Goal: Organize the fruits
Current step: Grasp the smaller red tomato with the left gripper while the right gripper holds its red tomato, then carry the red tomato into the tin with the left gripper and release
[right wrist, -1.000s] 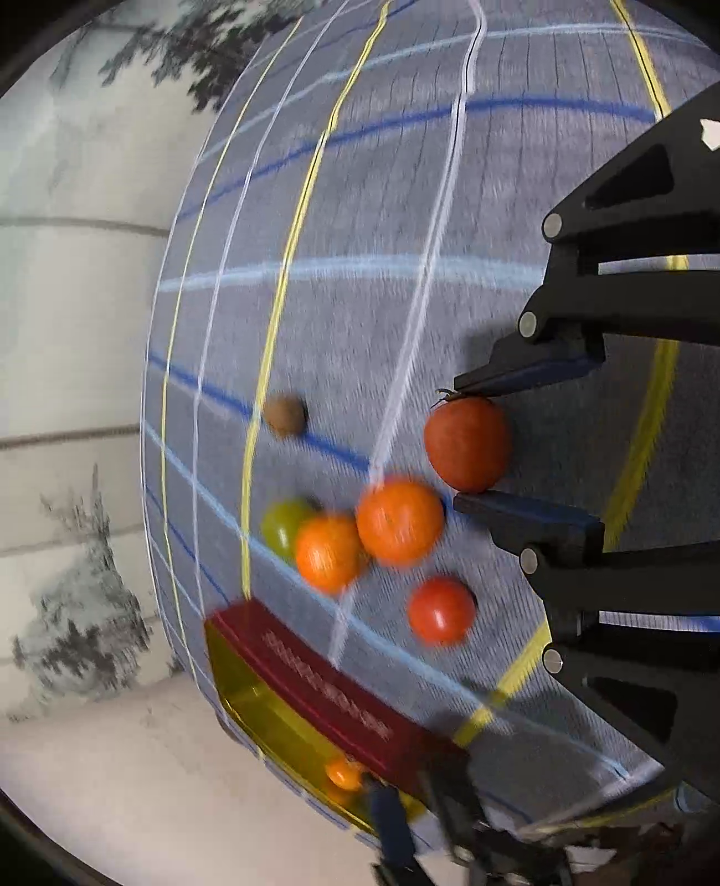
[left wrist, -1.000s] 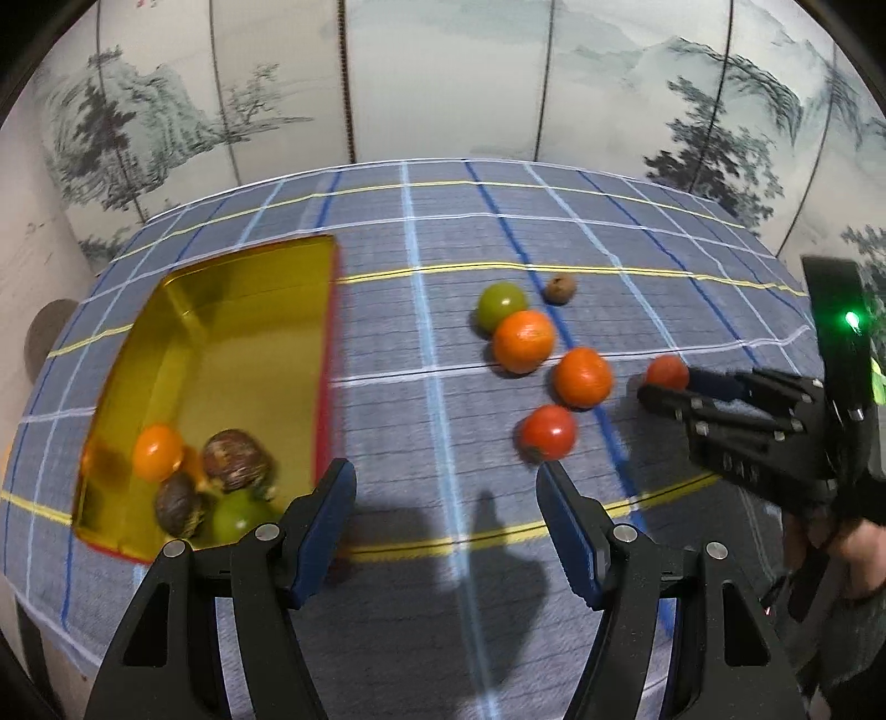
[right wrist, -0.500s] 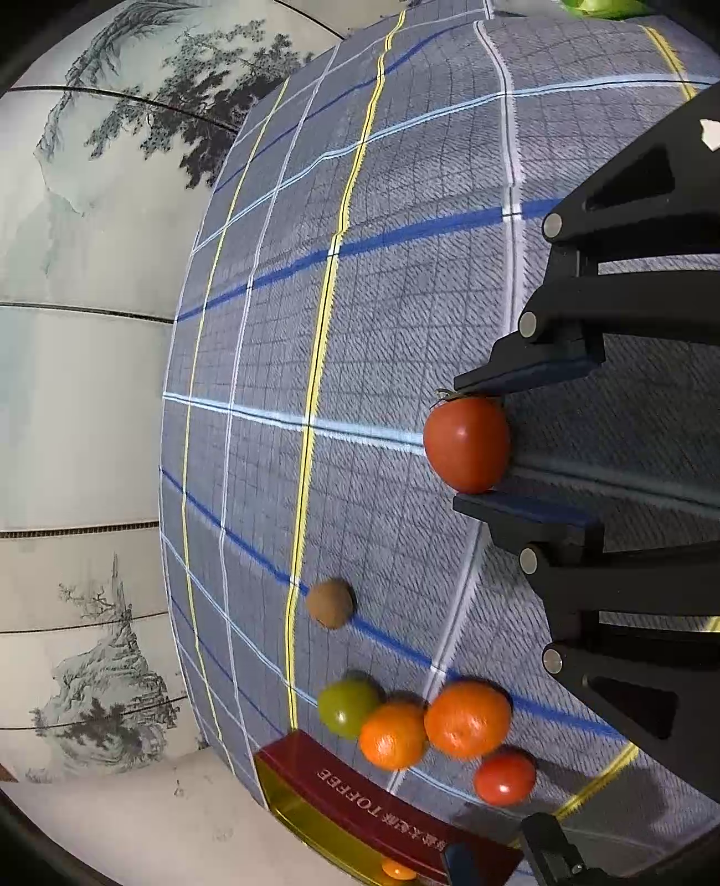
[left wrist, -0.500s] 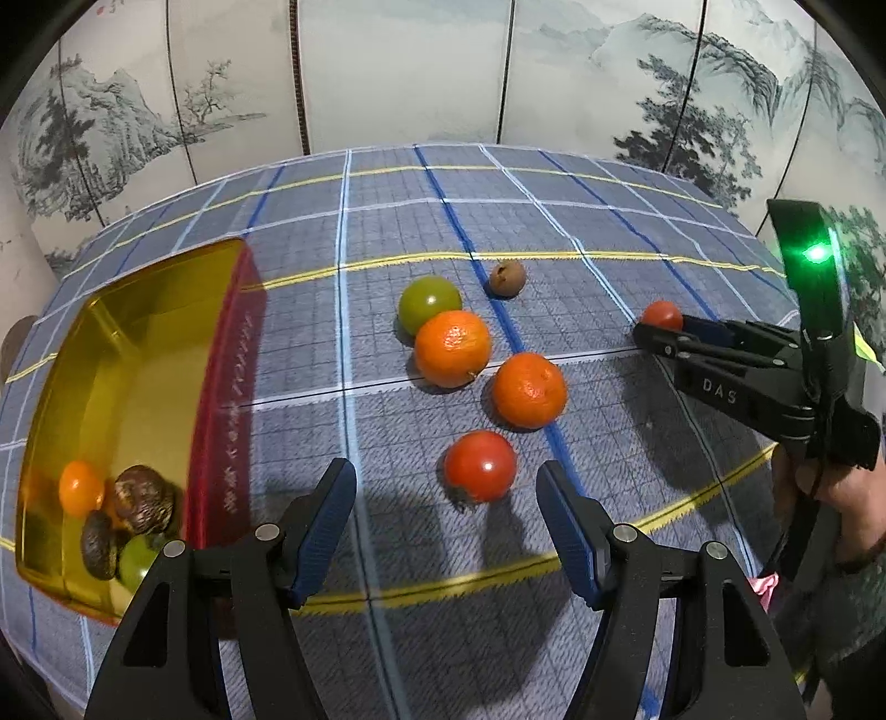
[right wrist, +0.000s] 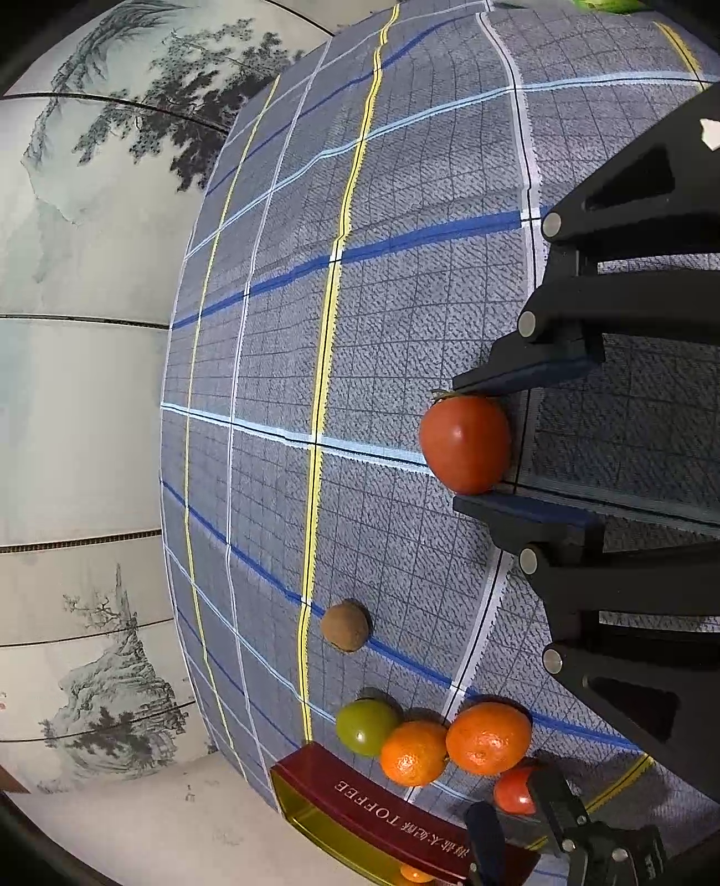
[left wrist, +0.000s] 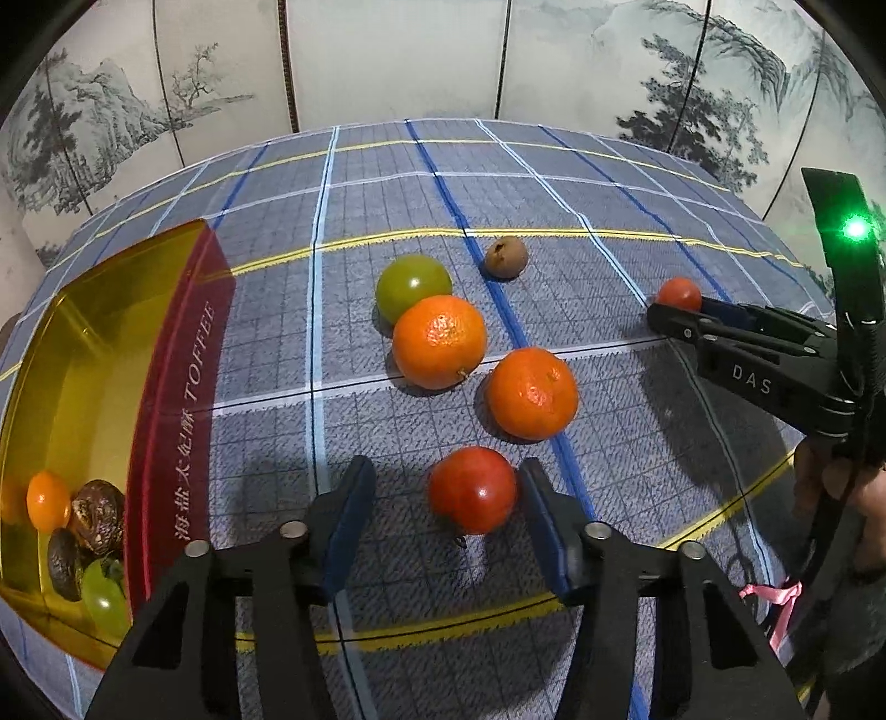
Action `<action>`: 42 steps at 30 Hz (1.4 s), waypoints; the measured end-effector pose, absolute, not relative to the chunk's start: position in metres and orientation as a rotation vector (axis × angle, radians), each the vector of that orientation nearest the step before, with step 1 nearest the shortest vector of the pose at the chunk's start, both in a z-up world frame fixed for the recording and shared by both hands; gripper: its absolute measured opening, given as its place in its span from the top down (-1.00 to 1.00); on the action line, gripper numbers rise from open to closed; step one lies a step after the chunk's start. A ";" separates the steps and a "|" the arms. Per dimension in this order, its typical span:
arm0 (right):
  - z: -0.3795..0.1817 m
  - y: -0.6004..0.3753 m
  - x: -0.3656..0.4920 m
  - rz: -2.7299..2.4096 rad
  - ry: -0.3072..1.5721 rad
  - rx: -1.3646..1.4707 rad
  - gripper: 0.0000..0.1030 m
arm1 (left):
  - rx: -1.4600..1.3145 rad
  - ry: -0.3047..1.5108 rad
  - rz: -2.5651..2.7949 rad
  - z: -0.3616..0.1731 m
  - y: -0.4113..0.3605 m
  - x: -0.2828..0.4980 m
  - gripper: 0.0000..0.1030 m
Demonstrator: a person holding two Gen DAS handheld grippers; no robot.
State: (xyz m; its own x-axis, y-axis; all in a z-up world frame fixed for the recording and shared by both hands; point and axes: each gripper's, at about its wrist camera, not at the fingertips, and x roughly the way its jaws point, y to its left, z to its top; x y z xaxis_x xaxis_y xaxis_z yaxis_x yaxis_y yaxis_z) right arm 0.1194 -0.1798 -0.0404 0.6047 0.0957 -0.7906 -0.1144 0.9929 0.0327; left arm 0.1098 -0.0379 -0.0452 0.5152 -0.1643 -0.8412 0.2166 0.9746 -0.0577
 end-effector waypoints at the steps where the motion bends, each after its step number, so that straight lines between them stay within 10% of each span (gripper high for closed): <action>1: -0.040 -0.180 0.120 0.121 0.913 -0.024 0.36 | 0.055 1.007 -0.231 -0.046 -0.038 0.110 0.07; 6: -0.040 -0.180 0.119 0.120 0.914 -0.027 0.36 | 0.054 1.006 -0.234 -0.049 -0.039 0.108 0.37; 42: -0.041 -0.178 0.119 0.115 0.915 -0.036 0.35 | -0.089 0.880 0.035 0.018 0.098 0.099 0.38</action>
State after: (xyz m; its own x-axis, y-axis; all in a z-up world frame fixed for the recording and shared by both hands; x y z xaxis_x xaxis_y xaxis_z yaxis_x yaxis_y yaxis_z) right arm 0.1192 -0.1776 -0.0408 0.6040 0.0842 -0.7925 -0.1152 0.9932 0.0177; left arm 0.0991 0.0982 0.0178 0.6367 -0.0066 -0.7711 -0.0669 0.9957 -0.0638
